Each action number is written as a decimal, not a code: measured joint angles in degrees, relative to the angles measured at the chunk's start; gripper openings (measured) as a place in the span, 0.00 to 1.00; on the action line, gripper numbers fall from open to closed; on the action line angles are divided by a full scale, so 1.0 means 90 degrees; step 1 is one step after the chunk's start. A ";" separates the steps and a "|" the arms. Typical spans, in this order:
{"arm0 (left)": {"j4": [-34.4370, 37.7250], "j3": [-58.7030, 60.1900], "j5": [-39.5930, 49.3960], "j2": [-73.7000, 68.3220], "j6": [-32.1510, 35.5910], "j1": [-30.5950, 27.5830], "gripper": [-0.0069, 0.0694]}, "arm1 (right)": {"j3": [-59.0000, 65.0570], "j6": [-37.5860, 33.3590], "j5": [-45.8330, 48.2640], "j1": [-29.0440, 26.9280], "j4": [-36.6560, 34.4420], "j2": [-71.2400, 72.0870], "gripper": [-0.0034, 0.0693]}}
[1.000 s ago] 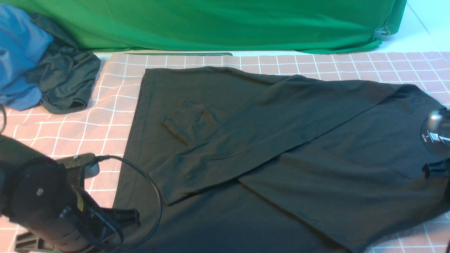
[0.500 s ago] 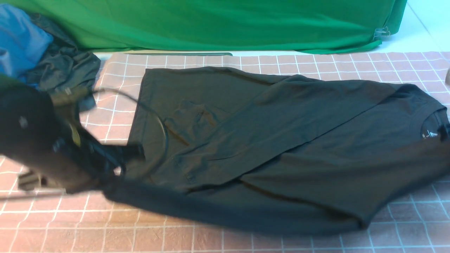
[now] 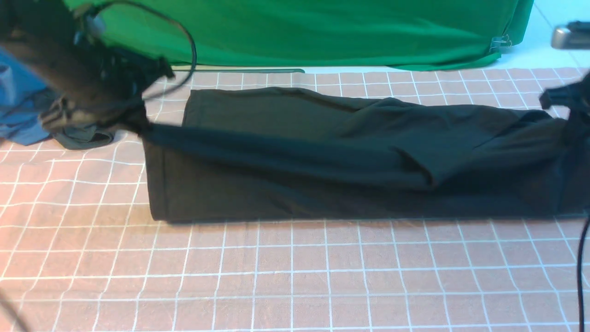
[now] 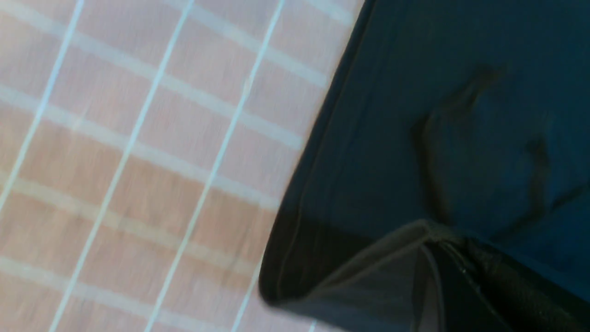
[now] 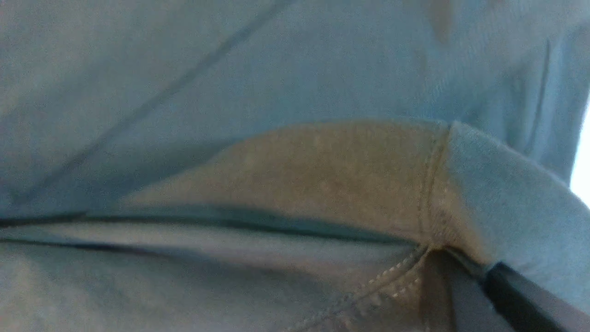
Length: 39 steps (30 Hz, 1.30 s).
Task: Fold a long-sleeved shirt over a pink coffee tablecloth.
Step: 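Fold the black garment in half by bringing its near edge over to the far edge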
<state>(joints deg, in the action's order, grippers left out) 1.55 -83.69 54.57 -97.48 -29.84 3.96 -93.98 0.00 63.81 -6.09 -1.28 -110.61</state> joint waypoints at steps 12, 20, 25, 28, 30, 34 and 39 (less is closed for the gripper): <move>0.0232 -0.2688 0.0227 -0.2413 0.0017 -0.0118 0.13 | -0.2502 0.0000 0.0134 0.0000 -0.0065 -0.2011 0.12; 0.0279 -0.3102 0.0278 -0.2931 0.0017 -0.0122 0.13 | -0.2722 0.0000 -0.0463 0.0007 -0.0040 -0.2270 0.28; 0.0303 -0.3109 0.0278 -0.2931 0.0017 -0.0122 0.13 | -0.2897 0.0000 -0.0287 0.0007 -0.0085 -0.2270 0.59; 0.0322 -0.3109 0.0412 -0.2931 0.0017 -0.0122 0.13 | -0.3144 -0.0221 0.0335 0.0068 -0.0611 -0.2214 0.68; 0.0337 -0.3109 0.0463 -0.2931 0.0029 -0.0124 0.13 | -0.3203 -0.0658 0.0522 0.0217 -0.1098 -0.2145 0.68; 0.0401 -0.3109 0.0535 -0.2931 0.0042 -0.0124 0.13 | -0.3222 -0.2046 0.0602 0.0875 -0.1590 -0.2100 0.69; 0.0581 -0.3109 0.0555 -0.2931 0.0180 -0.0124 0.13 | -0.3214 -0.3439 0.0642 0.1716 -0.1282 -0.2120 0.74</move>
<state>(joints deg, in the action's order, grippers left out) 6.78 -111.67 59.57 -123.86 -28.22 2.84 -122.91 -30.95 69.59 9.35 -12.82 -129.69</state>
